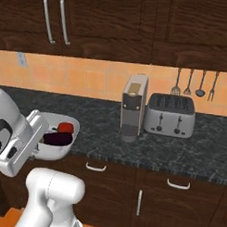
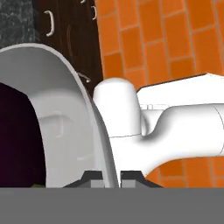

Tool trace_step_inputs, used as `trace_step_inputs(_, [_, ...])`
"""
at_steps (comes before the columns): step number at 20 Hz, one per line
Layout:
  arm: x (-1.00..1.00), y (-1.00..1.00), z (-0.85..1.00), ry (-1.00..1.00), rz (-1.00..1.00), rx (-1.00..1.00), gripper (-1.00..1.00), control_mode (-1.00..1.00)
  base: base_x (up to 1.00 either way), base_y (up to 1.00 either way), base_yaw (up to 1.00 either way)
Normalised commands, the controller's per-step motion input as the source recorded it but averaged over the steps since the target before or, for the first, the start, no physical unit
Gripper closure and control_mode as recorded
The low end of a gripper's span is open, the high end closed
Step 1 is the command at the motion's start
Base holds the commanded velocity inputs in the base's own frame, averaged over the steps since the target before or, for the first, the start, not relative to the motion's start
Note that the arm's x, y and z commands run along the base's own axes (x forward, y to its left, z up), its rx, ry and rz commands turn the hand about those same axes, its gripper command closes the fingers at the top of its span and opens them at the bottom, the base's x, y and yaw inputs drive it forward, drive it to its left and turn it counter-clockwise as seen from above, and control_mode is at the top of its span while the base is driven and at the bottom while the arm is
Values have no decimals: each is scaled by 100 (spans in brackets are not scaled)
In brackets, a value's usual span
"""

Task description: Take the meat container that has the shrimp and place it on the second highest rack of the freezer. Then take the vegetable container that has the eggplant and bell pepper and place it on the highest rack of the freezer.

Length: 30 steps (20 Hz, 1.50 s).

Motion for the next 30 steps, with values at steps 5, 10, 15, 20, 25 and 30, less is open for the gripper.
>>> trace_step_inputs(5, [0, 0, 0, 0, 0, 0, 100, 100, -25, -16, -57])
trace_step_inputs(10, [0, 0, 0, 0, 0, 0, 100, 100, -1, -2, -67])
trace_step_inputs(15, [0, 0, 0, 0, 0, 0, 100, 100, 0, 0, -75])
trace_step_inputs(20, [0, 0, 0, 0, 0, 0, 100, 100, 0, 0, -78])
trace_step_inputs(25, [0, 0, 0, 0, 0, 0, 100, 100, 6, -23, -69])
trace_step_inputs(30, [0, 0, 0, 0, 0, 0, 100, 100, 35, -53, -61])
